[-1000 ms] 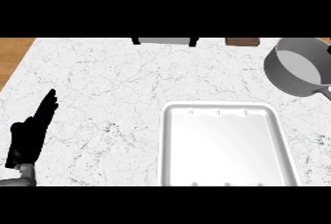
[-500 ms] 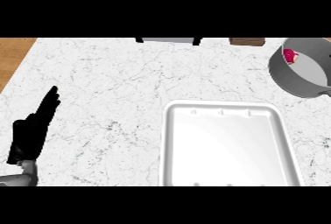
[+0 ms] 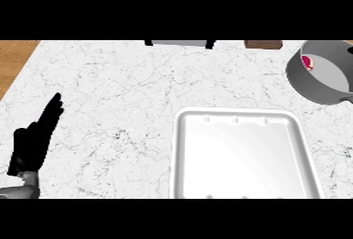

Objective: Pick the cupcake from the tray and place it in the pot

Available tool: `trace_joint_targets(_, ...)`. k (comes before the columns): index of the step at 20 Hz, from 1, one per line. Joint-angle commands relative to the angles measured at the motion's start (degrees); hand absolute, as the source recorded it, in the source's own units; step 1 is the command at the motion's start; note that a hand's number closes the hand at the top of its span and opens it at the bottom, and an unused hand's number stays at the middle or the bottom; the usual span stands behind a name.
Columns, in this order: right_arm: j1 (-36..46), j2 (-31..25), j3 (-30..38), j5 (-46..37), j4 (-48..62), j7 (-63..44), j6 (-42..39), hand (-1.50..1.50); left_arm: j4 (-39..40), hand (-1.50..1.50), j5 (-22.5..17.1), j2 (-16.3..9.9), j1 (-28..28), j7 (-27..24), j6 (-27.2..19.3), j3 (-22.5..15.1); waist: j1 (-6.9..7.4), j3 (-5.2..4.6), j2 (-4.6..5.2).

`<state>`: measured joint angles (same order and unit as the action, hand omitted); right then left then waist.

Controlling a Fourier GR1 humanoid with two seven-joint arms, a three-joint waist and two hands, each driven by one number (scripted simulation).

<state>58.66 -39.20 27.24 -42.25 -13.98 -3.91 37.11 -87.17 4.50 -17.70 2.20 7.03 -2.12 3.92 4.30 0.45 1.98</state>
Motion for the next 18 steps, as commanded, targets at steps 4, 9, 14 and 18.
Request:
trace_joint_targets(4, 0.5, 2.4, 10.2, 11.7, -5.9, 12.9, 4.8, -1.50, 1.1, 0.00, -1.0, -0.3, -0.1, -0.3, 0.9, 1.0, -1.11, -0.09, -0.52)
trace_joint_targets(9, -1.8, 0.4, 13.7, 16.9, -3.5, 18.8, -3.2, -1.50, -0.7, 0.00, 0.8, 1.0, -1.7, 0.1, -1.0, 0.4, -1.87, -0.23, -0.89)
trace_joint_targets(14, -5.8, 0.7, 16.9, 23.3, -6.3, 23.8, -10.1, -1.50, 3.3, 0.00, 1.2, 0.7, -3.0, -3.7, -0.6, 2.2, -3.51, -0.37, -1.53)
trace_joint_targets(18, -10.5, 3.3, 15.7, 26.1, -13.1, 23.1, -11.0, -1.50, -0.4, 0.00, 1.3, 0.8, -2.9, 1.0, -0.4, 2.3, -4.67, -0.47, -2.18)
